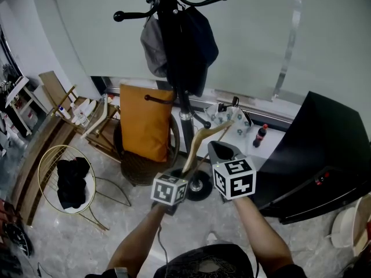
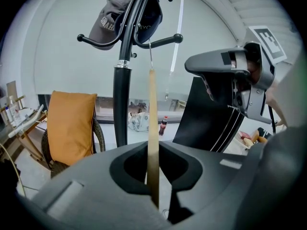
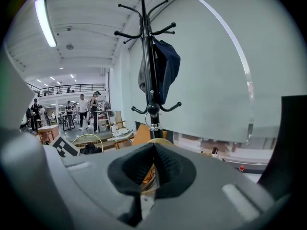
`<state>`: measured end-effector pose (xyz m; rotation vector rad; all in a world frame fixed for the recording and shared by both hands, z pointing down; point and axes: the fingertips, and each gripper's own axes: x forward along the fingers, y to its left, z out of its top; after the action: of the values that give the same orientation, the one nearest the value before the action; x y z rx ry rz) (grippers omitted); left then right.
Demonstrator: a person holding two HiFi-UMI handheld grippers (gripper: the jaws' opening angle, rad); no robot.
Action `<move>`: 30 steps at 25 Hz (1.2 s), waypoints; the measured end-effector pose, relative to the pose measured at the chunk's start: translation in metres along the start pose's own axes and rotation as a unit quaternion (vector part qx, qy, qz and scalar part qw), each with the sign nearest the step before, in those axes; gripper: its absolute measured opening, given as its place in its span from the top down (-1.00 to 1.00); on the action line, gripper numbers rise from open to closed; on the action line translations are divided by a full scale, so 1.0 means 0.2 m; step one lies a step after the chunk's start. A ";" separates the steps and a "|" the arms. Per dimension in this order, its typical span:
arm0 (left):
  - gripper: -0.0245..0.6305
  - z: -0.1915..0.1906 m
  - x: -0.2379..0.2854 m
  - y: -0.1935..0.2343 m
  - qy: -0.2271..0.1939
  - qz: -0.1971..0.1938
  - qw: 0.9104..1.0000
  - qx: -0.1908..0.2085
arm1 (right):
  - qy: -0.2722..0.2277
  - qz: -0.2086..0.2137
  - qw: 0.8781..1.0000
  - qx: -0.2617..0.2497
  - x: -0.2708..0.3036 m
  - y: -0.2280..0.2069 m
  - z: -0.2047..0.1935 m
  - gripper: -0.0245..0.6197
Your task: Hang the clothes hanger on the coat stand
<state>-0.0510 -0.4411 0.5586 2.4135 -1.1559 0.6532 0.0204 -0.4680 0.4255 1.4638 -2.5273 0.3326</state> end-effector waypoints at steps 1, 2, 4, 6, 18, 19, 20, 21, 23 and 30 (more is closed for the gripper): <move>0.80 -0.01 0.00 0.00 0.002 0.000 1.000 0.000 | 0.000 0.000 1.000 0.000 0.00 0.00 0.00 0.92; 0.80 -0.01 0.00 0.00 0.005 0.000 1.000 0.000 | 0.001 -0.001 1.000 0.000 0.00 0.00 0.00 0.92; 0.80 -0.03 0.01 0.01 0.010 0.001 1.000 -0.001 | 0.002 -0.002 1.000 0.000 0.00 0.00 0.00 0.92; 0.80 -0.03 0.01 0.01 0.011 -0.001 1.000 -0.003 | 0.002 -0.002 1.000 0.000 -0.01 0.00 0.00 0.92; 0.79 -0.05 0.00 0.04 0.016 0.010 1.000 -0.007 | 0.009 -0.003 1.000 0.008 -0.02 0.01 -0.04 0.92; 0.79 -0.05 -0.01 0.05 0.016 0.012 1.000 -0.008 | 0.008 -0.003 1.000 0.009 -0.02 0.01 -0.04 0.92; 0.79 -0.05 -0.01 0.05 0.016 0.015 1.000 -0.009 | 0.008 -0.003 1.000 0.009 -0.02 0.02 -0.04 0.92; 0.79 -0.05 -0.01 0.06 0.016 0.017 1.000 -0.008 | 0.008 -0.003 1.000 0.010 -0.02 0.02 -0.04 0.92; 0.79 -0.04 -0.03 0.06 0.012 0.022 1.000 -0.005 | 0.009 -0.003 1.000 0.011 -0.02 0.02 -0.04 0.92; 0.77 -0.01 -0.06 0.07 -0.010 0.039 0.999 0.004 | 0.012 -0.004 1.000 0.018 -0.04 0.03 -0.07 0.92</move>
<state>-0.0703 -0.4403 0.5554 2.3976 -1.2643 0.6607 0.0205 -0.4544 0.4365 1.4722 -2.5090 0.3954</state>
